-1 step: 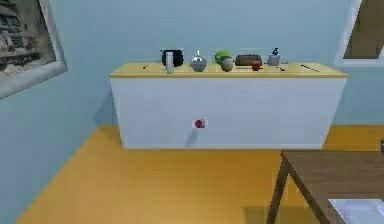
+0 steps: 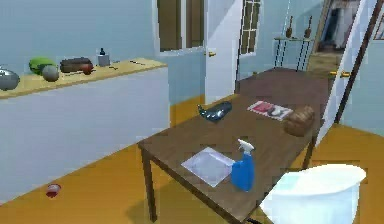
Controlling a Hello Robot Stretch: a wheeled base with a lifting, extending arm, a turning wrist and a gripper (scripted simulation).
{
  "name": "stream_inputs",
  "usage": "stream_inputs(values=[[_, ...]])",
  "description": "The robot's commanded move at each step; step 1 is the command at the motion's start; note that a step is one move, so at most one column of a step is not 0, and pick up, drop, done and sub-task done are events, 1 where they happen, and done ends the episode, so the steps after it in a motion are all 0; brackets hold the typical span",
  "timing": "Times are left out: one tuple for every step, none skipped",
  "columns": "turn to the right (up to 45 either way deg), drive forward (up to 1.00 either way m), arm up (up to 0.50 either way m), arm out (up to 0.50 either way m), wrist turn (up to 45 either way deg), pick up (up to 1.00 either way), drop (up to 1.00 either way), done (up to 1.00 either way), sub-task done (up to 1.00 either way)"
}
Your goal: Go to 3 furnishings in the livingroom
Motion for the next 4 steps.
stream_inputs(values=[[45.0,0.0,0.0,0.0,0.0,0.0,0.0,0.0,0.0],[27.0,0.0,0.0,0.0,0.0,0.0,0.0,0.0,0.0],[0.0,0.95,0.0,0.0,0.0,0.0,0.0,0.0,0.0],[-27.0,0.0,0.0,0.0,0.0,0.0,0.0,0.0,0.0]])
